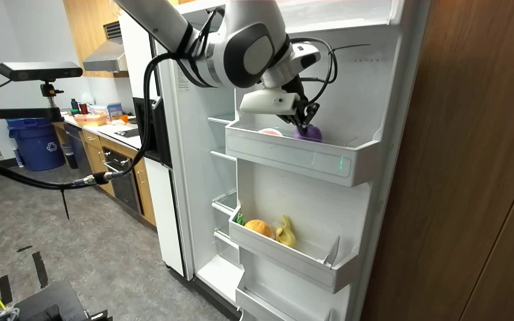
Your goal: Pick the purple ball and put in the side compartment of the fridge door
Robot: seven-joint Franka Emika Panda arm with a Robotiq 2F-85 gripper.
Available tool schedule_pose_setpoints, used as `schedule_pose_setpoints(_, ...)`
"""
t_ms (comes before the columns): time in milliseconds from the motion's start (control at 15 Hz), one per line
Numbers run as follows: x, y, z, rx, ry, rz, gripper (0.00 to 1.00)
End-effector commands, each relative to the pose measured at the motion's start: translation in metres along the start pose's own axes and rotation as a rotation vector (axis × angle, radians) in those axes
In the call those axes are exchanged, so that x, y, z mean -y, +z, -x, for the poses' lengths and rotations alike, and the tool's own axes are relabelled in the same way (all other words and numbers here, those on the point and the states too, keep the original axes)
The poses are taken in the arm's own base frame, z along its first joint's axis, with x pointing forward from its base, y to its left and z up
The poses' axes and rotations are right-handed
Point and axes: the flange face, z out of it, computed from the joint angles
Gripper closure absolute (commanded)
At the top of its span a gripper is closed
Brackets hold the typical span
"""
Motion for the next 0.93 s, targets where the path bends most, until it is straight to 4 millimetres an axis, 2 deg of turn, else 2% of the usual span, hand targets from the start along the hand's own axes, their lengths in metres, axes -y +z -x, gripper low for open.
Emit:
schedule_pose_setpoints(0,-0.003,-0.006,-0.007,0.002,-0.017,0.01,1.0)
schedule_pose_setpoints(333,0.002,-0.033,-0.013,-0.027,-0.033,-0.002,1.0)
schedule_pose_setpoints(533,0.007,-0.056,-0.02,-0.054,-0.05,-0.023,1.0)
schedule_pose_setpoints(867,0.019,-0.09,-0.018,0.032,-0.138,-0.081,1.0)
